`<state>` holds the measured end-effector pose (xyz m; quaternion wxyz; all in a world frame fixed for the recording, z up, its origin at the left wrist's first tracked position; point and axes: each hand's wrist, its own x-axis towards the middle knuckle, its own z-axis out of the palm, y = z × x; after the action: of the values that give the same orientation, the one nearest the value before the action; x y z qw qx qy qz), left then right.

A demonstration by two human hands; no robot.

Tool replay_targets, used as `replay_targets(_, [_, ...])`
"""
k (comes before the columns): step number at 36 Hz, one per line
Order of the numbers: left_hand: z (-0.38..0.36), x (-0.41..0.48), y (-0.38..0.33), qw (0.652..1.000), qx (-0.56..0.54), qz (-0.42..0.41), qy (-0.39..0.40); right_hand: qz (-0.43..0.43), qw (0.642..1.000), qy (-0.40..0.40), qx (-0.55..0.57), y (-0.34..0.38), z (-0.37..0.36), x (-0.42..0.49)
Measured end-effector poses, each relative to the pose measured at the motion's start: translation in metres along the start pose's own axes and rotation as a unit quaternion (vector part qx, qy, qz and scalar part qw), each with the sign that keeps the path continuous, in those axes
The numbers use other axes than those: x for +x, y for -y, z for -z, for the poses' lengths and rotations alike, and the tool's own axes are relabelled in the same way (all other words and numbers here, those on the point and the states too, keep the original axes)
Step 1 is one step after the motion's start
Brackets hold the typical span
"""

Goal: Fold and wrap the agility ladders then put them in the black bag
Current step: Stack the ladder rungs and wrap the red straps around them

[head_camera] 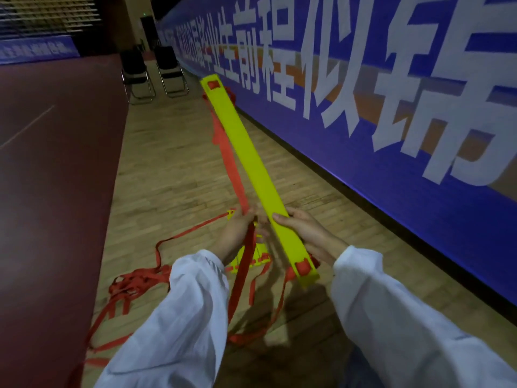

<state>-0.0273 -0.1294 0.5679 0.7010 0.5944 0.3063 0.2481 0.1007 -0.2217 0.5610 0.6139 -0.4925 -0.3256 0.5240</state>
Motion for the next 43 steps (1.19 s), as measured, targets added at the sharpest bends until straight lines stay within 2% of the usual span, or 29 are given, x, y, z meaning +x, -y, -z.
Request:
replay_targets(4, [0.0,-0.019,0.021,0.986,-0.114,0.104,0.067,0.009,1.0,0.014,0.016,0.015,-0.007,0.0])
replay_targets(9, [-0.01,-0.028,0.029,0.969,-0.146,0.159,0.118,0.002,1.0,-0.021,0.016,0.02,-0.001,0.006])
replay_targets(16, [-0.012,-0.03,0.029,0.954,-0.08,0.184,0.221,-0.024,0.998,-0.02,0.053,0.01,-0.001,0.006])
replay_targets(19, [-0.011,-0.033,0.022,0.945,-0.087,0.197,0.247,-0.025,0.998,-0.017,0.045,0.008,-0.002,0.005])
replay_targets(22, [-0.014,-0.033,0.021,0.941,-0.072,0.194,0.268,-0.021,0.996,0.001,0.084,0.008,-0.005,0.002])
replay_targets(27, [-0.013,-0.03,0.015,0.923,0.063,0.189,0.33,-0.019,0.999,-0.017,0.027,0.01,-0.005,0.001])
replay_targets(29, [-0.014,-0.03,0.011,0.92,0.104,0.177,0.334,-0.019,1.0,-0.021,0.005,0.011,-0.004,0.002])
replay_targets(33, [-0.015,-0.022,0.014,0.94,0.128,0.137,0.286,-0.004,0.998,-0.03,-0.063,0.008,-0.004,0.003])
replay_targets(37, [-0.012,-0.025,0.005,0.926,0.198,0.144,0.288,0.029,0.98,-0.073,-0.184,0.007,-0.007,0.004])
replay_targets(39, [-0.012,-0.027,0.003,0.924,0.209,0.155,0.28,0.046,0.972,-0.1,-0.206,0.007,-0.01,0.004])
replay_targets(43, [-0.013,-0.022,0.007,0.941,0.183,0.177,0.222,0.057,0.97,-0.128,-0.198,0.007,-0.013,0.007])
